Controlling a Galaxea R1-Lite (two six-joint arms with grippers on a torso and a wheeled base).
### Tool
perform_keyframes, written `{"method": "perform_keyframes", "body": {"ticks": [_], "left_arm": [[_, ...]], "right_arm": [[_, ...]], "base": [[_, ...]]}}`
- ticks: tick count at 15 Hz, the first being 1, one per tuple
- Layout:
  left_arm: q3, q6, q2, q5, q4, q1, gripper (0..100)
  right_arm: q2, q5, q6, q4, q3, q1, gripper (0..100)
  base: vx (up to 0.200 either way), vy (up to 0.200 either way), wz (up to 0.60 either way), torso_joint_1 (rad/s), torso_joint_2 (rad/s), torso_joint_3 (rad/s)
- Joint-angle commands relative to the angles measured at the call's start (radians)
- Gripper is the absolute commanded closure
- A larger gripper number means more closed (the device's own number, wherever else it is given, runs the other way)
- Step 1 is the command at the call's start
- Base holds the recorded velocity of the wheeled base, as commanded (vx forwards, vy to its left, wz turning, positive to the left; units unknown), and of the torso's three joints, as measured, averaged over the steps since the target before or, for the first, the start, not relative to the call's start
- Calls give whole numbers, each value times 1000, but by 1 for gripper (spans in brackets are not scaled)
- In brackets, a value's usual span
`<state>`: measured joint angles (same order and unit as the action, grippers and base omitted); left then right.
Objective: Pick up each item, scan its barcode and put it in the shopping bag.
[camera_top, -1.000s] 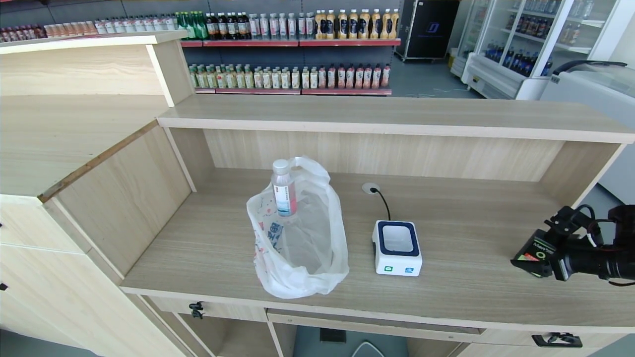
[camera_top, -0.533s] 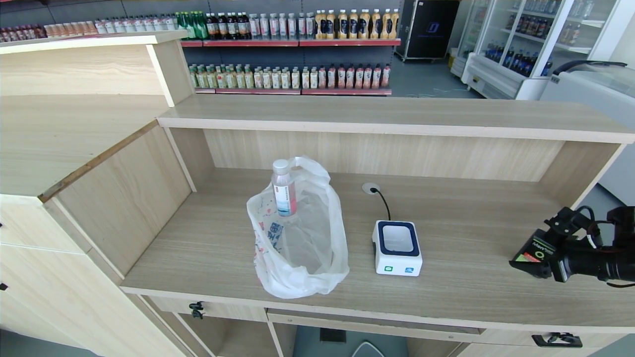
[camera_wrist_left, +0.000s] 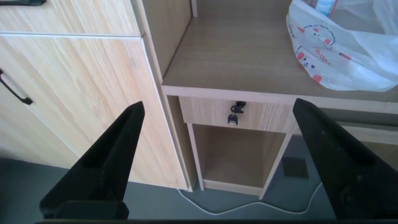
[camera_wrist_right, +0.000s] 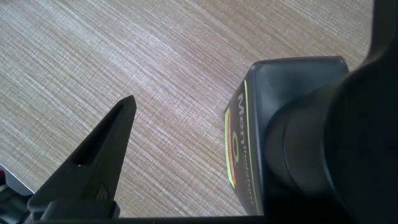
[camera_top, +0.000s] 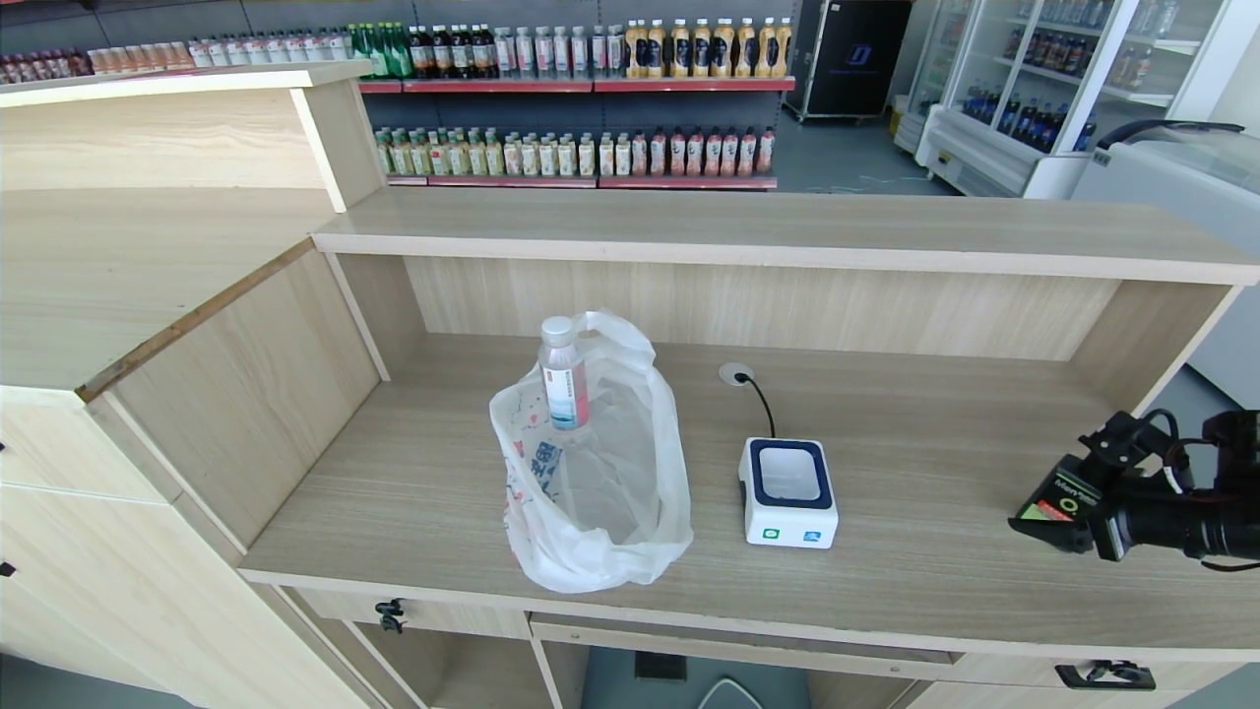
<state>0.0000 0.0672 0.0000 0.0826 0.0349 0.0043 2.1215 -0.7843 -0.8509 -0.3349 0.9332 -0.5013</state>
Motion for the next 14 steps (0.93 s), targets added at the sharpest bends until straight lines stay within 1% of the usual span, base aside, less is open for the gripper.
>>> {"method": "perform_keyframes", "body": {"ticks": [1,2,8,10,12,14], "left_arm": [[0,0,2,0,0,0,0],[0,0,0,0,0,0,0],[0,0,0,0,0,0,0],[0,0,2,0,0,0,0],[0,0,2,0,0,0,0],[0,0,2,0,0,0,0]], "right_arm": [[-2,-1,-1,-1,1,0,0],[-2,-1,-1,-1,-1,0,100],[-6,3,-11,-6,-10,0,100],[-15,8,-42,-10,-7,-2,100],[-78,8,-140,-42,-13,-10,100],[-238,8,-220,-65,-56,-8,100]], "base": [[0,0,0,0,0,0],[0,0,0,0,0,0],[0,0,0,0,0,0],[0,0,0,0,0,0],[0,0,0,0,0,0],[0,0,0,0,0,0]]}}
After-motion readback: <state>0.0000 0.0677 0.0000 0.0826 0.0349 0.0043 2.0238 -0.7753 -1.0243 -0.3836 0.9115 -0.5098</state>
